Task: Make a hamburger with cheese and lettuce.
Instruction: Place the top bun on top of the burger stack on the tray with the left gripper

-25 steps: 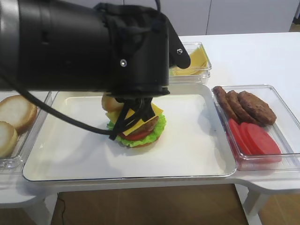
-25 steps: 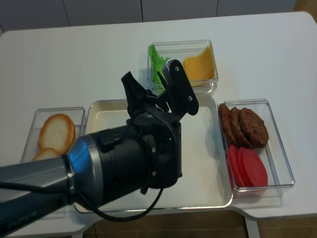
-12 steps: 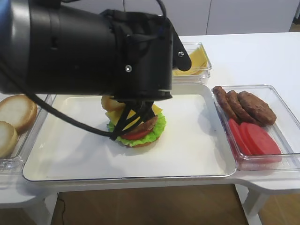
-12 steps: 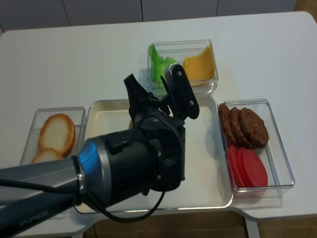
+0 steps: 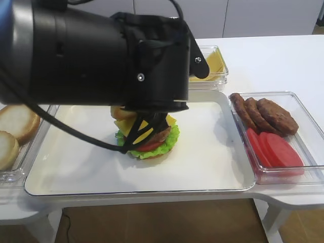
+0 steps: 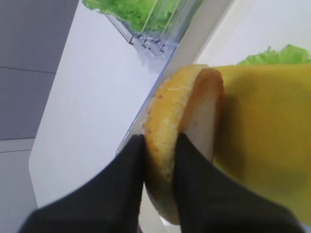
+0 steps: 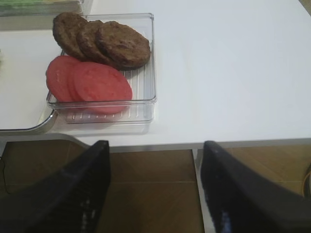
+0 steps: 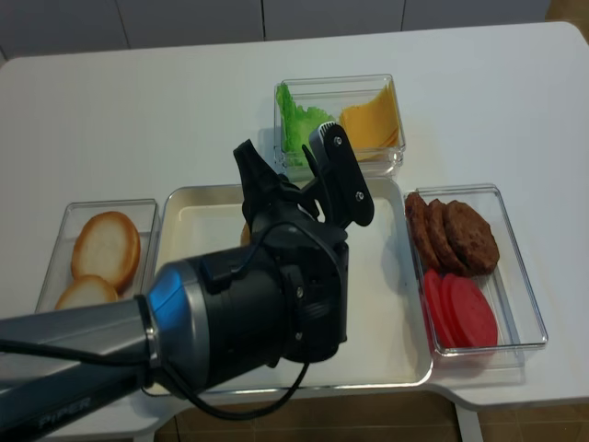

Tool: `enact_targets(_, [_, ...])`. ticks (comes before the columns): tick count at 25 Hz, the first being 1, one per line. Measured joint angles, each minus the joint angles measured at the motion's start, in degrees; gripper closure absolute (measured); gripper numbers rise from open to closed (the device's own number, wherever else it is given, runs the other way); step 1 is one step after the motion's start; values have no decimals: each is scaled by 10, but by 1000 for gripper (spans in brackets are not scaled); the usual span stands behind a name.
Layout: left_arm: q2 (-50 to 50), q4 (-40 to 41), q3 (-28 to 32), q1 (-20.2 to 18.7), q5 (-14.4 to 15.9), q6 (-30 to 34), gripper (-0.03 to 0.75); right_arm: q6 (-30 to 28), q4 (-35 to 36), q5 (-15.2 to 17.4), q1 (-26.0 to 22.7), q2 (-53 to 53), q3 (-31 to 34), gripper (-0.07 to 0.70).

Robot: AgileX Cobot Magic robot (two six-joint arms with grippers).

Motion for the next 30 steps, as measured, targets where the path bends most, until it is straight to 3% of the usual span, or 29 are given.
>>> enact_targets(25, [0, -11, 0, -13, -3, 0, 545, 0, 0, 0, 0, 0, 0, 185])
enact_targets(30, [0, -17, 0, -13, -3, 0, 500, 0, 0, 0, 0, 0, 0, 185])
